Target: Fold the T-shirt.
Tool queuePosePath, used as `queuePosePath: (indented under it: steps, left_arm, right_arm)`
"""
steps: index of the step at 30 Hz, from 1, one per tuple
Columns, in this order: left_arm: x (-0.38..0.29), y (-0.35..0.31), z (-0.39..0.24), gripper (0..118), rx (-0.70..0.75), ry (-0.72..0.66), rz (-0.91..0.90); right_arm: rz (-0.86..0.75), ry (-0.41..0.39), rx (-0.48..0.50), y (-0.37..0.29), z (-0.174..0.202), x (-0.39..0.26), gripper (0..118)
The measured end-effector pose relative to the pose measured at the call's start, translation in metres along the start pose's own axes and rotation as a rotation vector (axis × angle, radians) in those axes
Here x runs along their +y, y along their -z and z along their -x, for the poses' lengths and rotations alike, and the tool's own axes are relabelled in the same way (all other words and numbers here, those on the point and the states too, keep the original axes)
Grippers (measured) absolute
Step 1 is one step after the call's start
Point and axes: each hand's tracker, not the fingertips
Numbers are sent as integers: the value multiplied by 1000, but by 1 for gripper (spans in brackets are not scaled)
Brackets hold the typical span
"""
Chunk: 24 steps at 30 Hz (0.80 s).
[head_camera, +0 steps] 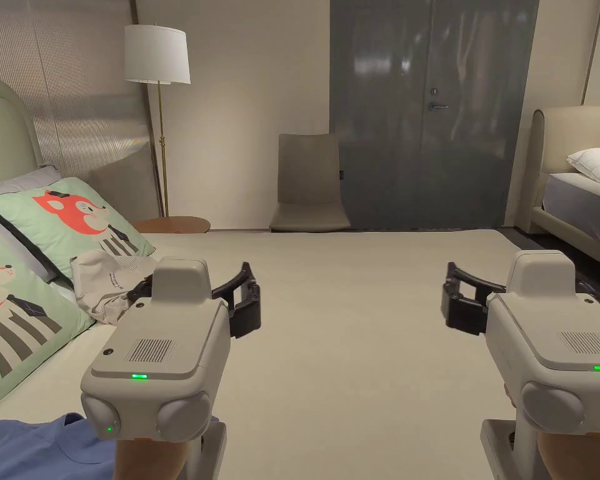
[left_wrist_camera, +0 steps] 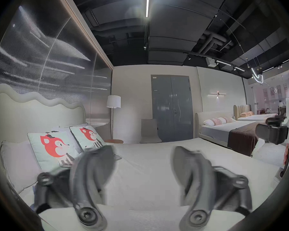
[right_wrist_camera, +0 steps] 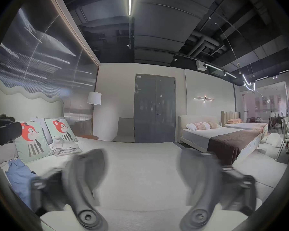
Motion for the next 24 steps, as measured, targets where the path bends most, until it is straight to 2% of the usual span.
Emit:
queuePosePath:
  steps: [2, 3, 5, 7, 10, 12, 20, 24]
  left_arm:
    - [0, 1, -2, 8, -2, 3, 7]
    - [0, 1, -3, 0, 0, 5, 11]
    - [-3, 0, -4, 0, 4, 6, 9]
    - [-4, -2, -2, 0, -15, -2, 13]
    - [-4, -6, 5, 0, 12, -6, 15]
    - [0, -11, 16, 0, 46, -10, 11]
    - [5, -54, 104, 0, 288, 17, 17]
    - [-1, -72, 139, 0, 385, 22, 45]
  right_arm:
    - [2, -16, -18, -1, 2, 1, 13]
    - [2, -25, -33, -1, 2, 2, 2]
    - [-4, -23, -50, -2, 2, 2, 1]
    - [-5, 7, -3, -2, -1, 2, 1]
    - [-6, -12, -1, 0, 7, 3, 1]
    - [-12, -21, 35, 3, 19, 4, 1]
    - [-24, 23, 266, 15, 108, 8, 1]
    - [-8, 33, 350, 19, 145, 3, 1]
